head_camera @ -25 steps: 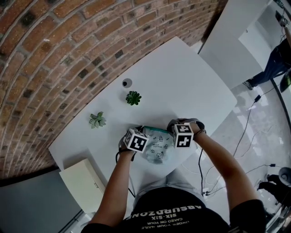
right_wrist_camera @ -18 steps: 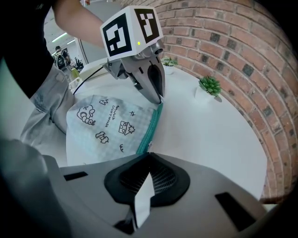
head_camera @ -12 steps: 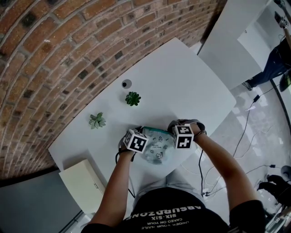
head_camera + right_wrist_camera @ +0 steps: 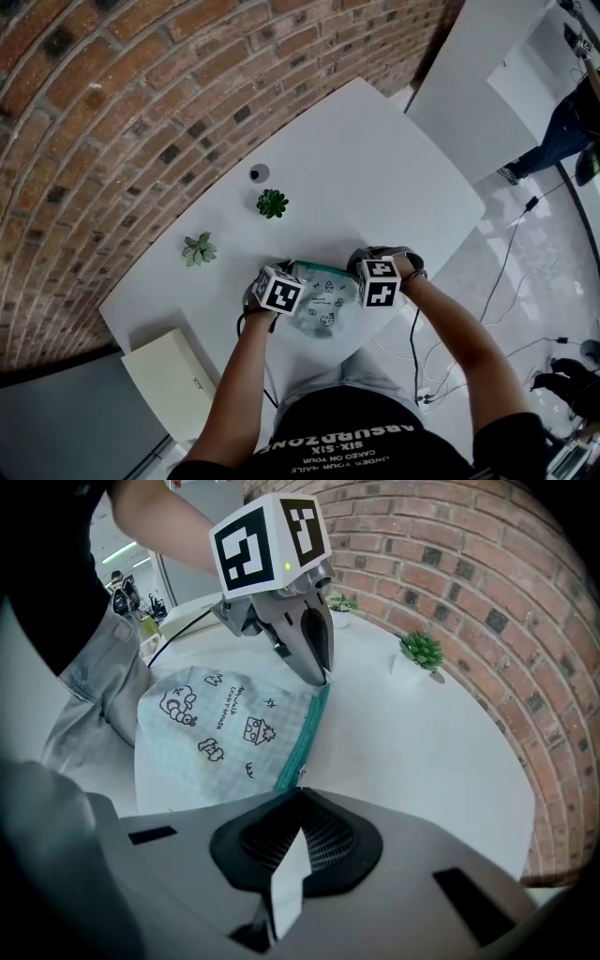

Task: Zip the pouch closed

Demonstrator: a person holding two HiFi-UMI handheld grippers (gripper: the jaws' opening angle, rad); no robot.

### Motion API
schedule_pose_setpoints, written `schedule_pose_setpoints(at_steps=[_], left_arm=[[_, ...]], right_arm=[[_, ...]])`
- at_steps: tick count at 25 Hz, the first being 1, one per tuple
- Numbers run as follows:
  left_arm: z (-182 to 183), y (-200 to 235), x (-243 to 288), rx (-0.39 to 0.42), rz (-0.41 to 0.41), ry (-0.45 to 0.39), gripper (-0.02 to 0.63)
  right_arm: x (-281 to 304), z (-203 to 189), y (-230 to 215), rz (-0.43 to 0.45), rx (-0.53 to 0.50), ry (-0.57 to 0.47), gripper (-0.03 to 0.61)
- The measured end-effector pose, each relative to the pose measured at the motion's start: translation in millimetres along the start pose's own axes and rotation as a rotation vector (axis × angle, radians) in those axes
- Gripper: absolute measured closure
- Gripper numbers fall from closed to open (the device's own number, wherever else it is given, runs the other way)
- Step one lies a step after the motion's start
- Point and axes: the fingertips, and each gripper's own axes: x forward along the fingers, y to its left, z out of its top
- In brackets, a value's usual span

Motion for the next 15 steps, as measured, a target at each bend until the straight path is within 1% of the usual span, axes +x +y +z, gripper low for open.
schedule_pose_setpoints(at_steps=[12, 15], left_arm=[[3, -1, -1, -0.007, 0.007, -0.013, 0.591], [2, -1, -3, -0.008, 0.006, -0.004, 0.591]], right_arm=[[-2, -11, 3, -0.010, 0.026, 0.004, 0.578], [-4, -13, 4, -0.013, 0.033, 0.005, 0.578]])
